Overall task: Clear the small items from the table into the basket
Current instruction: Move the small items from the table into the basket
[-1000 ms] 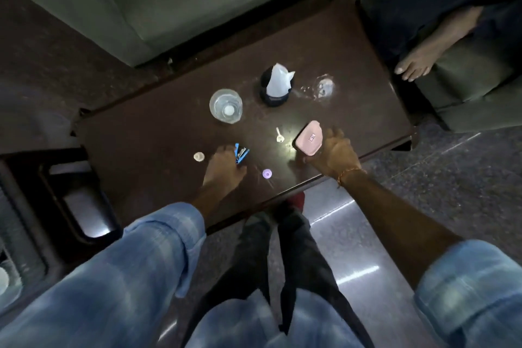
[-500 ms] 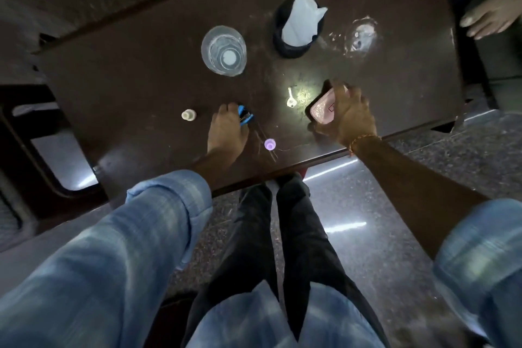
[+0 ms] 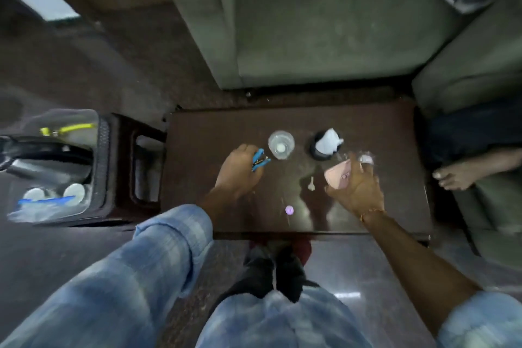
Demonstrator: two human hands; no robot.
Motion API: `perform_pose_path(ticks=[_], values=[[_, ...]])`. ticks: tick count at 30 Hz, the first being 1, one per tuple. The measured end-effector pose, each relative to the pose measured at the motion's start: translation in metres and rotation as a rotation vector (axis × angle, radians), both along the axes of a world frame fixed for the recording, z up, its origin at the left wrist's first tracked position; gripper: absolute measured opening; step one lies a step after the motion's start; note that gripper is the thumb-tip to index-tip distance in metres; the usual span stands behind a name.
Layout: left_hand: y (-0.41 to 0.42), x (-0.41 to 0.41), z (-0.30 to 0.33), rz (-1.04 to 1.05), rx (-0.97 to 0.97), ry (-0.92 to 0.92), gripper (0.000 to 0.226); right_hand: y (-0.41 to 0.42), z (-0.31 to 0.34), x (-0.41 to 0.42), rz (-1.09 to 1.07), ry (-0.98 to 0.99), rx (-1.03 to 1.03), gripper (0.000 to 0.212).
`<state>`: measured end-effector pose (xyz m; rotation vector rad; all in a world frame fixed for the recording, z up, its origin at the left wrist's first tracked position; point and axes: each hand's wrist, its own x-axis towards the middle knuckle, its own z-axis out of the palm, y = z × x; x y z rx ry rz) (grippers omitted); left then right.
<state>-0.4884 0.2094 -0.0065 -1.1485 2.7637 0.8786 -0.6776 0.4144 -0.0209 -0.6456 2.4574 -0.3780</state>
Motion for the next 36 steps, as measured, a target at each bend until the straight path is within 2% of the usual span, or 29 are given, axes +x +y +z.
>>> perform_pose_path(ticks=[7, 12, 19, 28, 36], values=[[-0.018, 0.032, 0.074, 0.108, -0.111, -0.006, 0.035, -0.057, 0.065, -0.006, 0.164, 0.08, -0.083, 0.109], [-0.037, 0.081, 0.119, 0.161, -0.146, -0.06, 0.041, -0.104, 0.108, 0.027, 0.306, 0.092, -0.201, 0.105], [-0.075, 0.194, 0.154, 0.268, -0.197, -0.1, 0.038, -0.166, 0.137, 0.131, 0.414, 0.086, -0.29, 0.084], [-0.115, 0.354, 0.156, 0.378, -0.256, -0.013, 0.037, -0.233, 0.153, 0.281, 0.48, 0.098, -0.301, 0.088], [-0.158, 0.429, 0.166, 0.436, -0.228, 0.006, 0.046, -0.293, 0.167, 0.372, 0.445, 0.0, -0.347, 0.094]])
